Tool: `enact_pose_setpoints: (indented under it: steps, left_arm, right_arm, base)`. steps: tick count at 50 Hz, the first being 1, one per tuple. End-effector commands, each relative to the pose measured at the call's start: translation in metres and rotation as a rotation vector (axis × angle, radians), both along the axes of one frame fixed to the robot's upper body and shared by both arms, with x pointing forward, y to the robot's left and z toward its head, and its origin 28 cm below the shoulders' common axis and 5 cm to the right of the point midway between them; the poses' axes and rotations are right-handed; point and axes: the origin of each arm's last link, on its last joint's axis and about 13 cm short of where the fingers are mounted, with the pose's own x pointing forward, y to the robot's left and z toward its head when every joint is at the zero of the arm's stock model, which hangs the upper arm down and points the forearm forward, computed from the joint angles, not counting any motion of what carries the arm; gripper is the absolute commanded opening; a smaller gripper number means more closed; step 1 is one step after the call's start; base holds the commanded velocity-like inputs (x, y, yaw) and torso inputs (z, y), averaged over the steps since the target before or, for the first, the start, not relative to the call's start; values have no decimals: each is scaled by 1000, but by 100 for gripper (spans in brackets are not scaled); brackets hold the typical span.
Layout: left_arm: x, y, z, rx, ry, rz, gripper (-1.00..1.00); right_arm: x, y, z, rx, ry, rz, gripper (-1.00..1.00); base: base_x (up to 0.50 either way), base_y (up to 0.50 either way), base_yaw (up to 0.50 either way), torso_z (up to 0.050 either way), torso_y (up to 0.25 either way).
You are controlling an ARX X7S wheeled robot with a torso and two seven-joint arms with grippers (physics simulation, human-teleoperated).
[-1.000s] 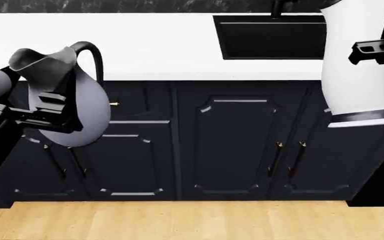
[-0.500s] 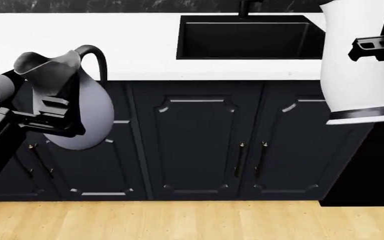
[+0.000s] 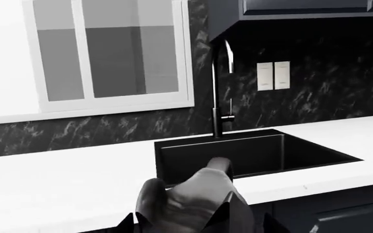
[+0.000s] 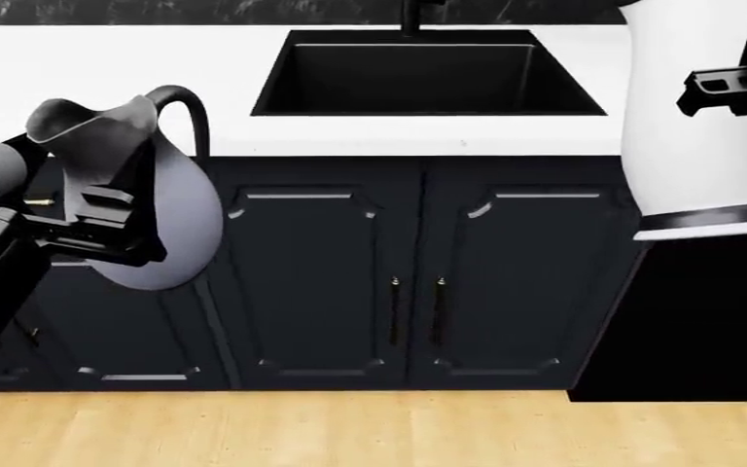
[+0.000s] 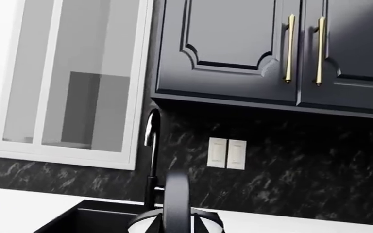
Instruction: Pick the pitcher and pitcher and place them in the sink. Then turn on the water.
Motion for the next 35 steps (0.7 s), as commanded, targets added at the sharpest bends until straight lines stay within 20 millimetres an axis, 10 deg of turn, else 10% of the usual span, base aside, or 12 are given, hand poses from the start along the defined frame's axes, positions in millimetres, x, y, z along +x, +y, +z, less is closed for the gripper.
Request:
enact_pose_setpoints:
  steps: [1,35]
  left_arm:
    - [-1,4,11,-15,-79,41,-100]
    - [-1,4,14,-18,-90,42,-100]
  right_arm:
    - [-2,-3,9,-1,-59,-36,-100]
    - [-4,4,15,-23,-102,20,-100]
  base:
    - [-500,2,0,10,0]
    - [-202,-430,0,1,5]
